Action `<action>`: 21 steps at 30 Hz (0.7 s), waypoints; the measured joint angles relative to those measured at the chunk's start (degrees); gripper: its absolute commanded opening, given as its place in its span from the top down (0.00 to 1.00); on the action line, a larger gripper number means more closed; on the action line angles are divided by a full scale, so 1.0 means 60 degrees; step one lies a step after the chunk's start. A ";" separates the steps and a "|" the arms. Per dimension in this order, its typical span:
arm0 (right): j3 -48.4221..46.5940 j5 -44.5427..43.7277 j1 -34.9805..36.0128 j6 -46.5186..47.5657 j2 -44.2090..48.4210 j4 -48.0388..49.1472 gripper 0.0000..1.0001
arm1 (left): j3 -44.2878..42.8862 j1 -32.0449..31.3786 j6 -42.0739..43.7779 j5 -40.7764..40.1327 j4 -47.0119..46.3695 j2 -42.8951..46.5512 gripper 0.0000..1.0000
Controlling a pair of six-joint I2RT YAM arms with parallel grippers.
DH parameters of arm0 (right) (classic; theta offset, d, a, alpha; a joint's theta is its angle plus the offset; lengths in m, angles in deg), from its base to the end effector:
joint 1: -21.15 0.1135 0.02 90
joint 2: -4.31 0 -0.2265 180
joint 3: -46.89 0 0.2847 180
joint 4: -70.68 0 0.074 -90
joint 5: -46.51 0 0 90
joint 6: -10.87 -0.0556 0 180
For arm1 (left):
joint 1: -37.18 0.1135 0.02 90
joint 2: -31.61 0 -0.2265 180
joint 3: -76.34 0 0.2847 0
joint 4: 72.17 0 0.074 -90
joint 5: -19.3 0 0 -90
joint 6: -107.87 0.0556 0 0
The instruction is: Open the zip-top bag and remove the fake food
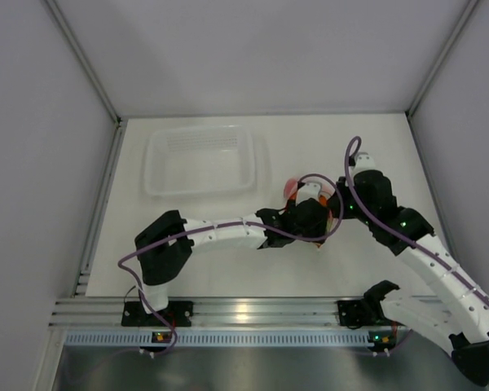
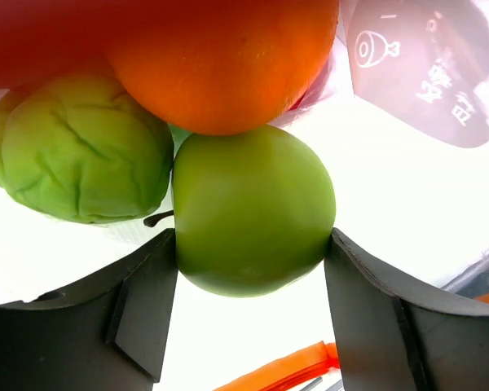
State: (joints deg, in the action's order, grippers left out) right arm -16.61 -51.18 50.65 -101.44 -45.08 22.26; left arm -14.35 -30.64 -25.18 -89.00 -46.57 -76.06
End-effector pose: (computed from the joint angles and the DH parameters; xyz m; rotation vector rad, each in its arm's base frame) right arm 0.2259 0.1192 0.2821 -0.0596 2.1867 0.3724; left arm 0.1877 -0.4142 0.1604 0.3412 2.3280 -0.6343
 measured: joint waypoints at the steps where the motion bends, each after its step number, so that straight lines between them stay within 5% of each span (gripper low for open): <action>1: 0.0000 0.0029 0.0000 0.0011 -0.0015 0.0022 1.00 | 0.0073 0.0000 0.0044 0.0004 -0.0044 0.0069 1.00; 21: -0.0004 0.0051 0.0856 0.0036 -0.1045 0.0871 1.00 | 0.1526 -0.0499 0.0233 -0.1115 -0.0288 0.2936 1.00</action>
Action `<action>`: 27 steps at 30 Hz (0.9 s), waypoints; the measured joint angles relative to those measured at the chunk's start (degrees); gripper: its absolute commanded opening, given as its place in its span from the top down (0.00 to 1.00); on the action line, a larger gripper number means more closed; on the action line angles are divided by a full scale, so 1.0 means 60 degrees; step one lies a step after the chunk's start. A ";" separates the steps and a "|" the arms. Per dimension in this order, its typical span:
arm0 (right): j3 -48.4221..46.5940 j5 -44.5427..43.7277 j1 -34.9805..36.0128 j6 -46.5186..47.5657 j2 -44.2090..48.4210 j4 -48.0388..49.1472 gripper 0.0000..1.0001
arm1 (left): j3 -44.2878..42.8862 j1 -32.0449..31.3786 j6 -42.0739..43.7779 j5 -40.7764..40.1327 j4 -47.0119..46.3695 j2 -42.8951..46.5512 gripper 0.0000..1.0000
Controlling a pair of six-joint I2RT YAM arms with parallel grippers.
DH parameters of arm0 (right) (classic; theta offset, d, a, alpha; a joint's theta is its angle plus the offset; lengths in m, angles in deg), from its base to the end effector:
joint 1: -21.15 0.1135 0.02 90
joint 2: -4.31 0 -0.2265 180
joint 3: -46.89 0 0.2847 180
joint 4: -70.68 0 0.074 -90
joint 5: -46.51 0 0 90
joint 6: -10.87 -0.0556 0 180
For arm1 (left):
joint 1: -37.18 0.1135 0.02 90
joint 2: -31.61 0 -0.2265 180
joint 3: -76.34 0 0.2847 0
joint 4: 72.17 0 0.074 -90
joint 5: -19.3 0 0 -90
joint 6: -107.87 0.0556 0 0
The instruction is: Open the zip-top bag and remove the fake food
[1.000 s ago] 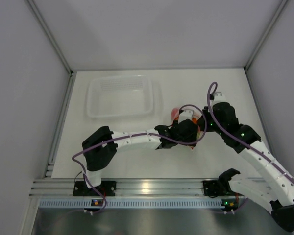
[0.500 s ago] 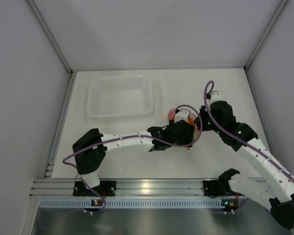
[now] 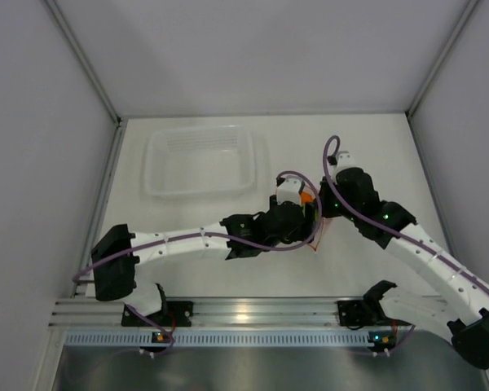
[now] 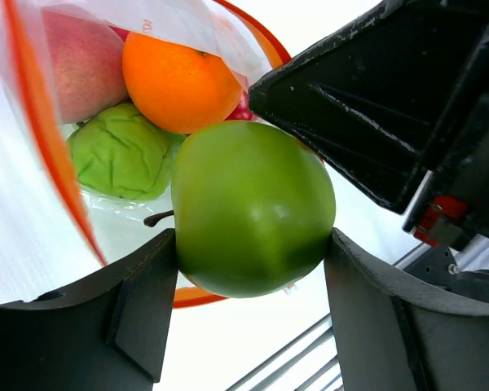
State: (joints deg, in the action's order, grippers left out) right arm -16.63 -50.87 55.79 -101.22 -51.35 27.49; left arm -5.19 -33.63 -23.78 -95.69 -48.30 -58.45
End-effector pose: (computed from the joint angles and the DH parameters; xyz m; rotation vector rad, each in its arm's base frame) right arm 0.2341 0.1531 0.2648 -0.1684 2.2063 0.4176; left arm 0.1559 -0.3765 0.2311 0.2871 2.1421 -0.7162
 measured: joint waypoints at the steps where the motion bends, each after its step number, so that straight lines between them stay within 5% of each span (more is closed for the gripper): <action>1: 0.0000 -0.0087 0.0025 0.0000 0.0000 0.0000 1.00 | 0.0073 0.0004 -0.0033 0.0000 -0.0011 0.0120 1.00; 12: 0.0011 -0.0823 0.0040 -0.0106 -0.0739 0.0484 1.00 | 0.0889 0.0018 -0.0062 -0.0095 0.0029 0.2583 1.00; 18: 0.0011 -0.0998 -0.0109 -0.0120 -0.0761 0.0594 1.00 | 0.0692 0.0131 0.0087 -0.1734 0.0918 0.3493 1.00; 22: 0.0011 -0.1009 -0.0215 -0.0160 -0.0678 0.0590 1.00 | 0.0477 0.1362 0.0219 -0.1843 0.1461 0.3504 1.00; 27: 0.0011 -0.0849 -0.0229 -0.0178 -0.0331 0.0590 1.00 | 0.0470 0.4116 0.0350 -0.1701 0.1763 0.3308 1.00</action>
State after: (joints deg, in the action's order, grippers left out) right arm -16.57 -55.96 54.41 -102.29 -53.34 31.03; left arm -2.37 -8.93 -21.68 -105.90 -37.72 -38.60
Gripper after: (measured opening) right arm 0.008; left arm 0.703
